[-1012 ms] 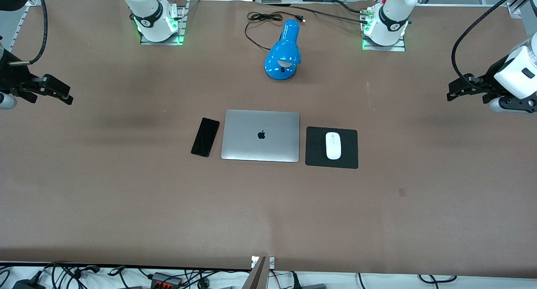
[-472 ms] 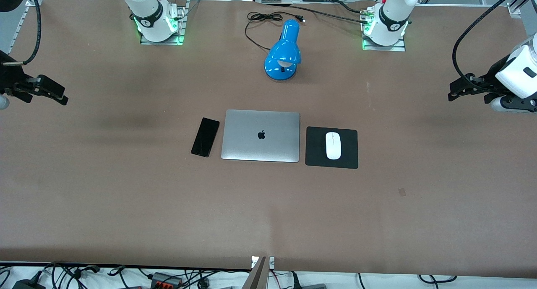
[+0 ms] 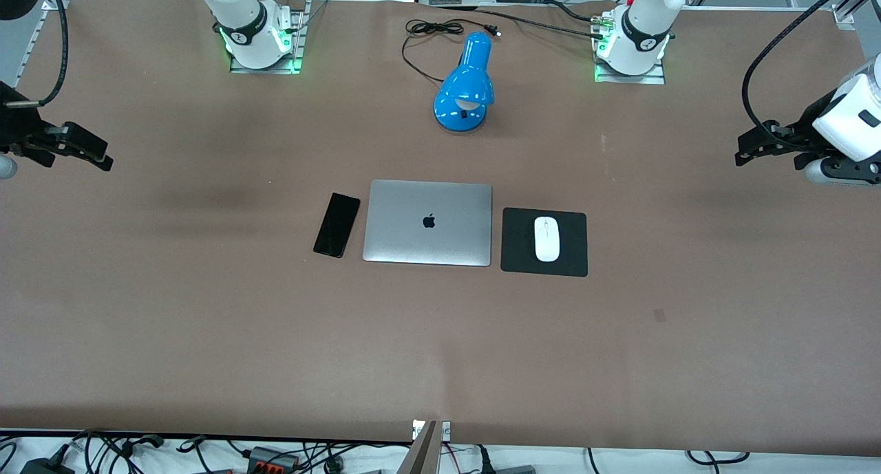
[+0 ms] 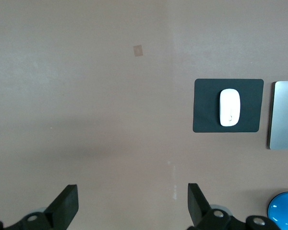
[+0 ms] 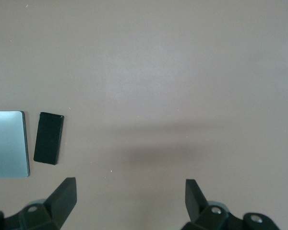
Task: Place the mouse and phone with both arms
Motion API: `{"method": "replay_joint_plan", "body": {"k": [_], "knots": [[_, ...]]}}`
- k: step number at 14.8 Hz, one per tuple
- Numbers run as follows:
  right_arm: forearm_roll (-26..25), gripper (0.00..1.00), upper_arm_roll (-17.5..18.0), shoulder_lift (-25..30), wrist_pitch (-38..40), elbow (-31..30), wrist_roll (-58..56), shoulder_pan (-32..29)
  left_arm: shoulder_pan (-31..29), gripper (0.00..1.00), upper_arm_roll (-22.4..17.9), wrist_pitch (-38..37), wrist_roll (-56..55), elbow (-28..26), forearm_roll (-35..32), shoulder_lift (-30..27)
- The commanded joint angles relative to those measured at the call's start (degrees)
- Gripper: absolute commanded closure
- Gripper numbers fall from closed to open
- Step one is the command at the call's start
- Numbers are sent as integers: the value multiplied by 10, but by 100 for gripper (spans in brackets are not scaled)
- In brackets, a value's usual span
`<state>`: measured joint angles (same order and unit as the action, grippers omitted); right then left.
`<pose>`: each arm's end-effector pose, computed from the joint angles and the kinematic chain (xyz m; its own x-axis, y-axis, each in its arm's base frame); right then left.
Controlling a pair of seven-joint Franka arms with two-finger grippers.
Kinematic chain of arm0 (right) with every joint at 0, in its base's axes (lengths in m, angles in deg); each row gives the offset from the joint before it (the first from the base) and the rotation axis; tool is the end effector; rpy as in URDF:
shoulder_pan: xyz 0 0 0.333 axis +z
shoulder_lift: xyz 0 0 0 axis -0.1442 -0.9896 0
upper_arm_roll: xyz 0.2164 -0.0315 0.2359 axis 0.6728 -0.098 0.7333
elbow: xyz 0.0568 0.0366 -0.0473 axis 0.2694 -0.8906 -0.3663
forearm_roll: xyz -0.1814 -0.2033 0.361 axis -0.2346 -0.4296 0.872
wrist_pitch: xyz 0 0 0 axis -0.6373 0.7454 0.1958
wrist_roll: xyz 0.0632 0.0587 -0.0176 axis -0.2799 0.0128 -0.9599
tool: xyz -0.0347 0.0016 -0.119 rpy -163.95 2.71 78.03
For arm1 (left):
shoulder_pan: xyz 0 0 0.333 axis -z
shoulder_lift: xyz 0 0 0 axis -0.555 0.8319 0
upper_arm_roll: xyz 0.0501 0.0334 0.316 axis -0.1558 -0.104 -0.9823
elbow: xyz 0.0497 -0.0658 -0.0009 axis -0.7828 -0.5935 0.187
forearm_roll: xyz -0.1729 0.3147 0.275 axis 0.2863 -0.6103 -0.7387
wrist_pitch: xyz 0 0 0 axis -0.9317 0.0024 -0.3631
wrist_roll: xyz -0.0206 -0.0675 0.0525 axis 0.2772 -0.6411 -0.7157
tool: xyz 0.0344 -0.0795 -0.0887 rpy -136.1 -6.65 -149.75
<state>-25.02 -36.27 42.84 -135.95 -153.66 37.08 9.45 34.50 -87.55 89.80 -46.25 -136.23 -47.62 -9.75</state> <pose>0.6238 -0.0276 0.5749 0.9976 -0.0633 0.0297 -0.0633 -0.9980 0.0020 0.6194 -0.0006 0.5647 0.9973 -0.0469 -0.0571 -0.0457 -0.9987 0.0215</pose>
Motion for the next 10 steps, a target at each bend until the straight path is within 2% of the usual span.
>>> {"method": "replay_joint_plan", "body": {"k": [1, 10], "knots": [[9, 0, -5, 15, 14, -7, -12, 4, 1, 0, 2, -10, 12, 17, -13, 7], [4, 0, -5, 18, 15, -8, -19, 4, 1, 0, 2, -9, 11, 20, -13, 8]]}}
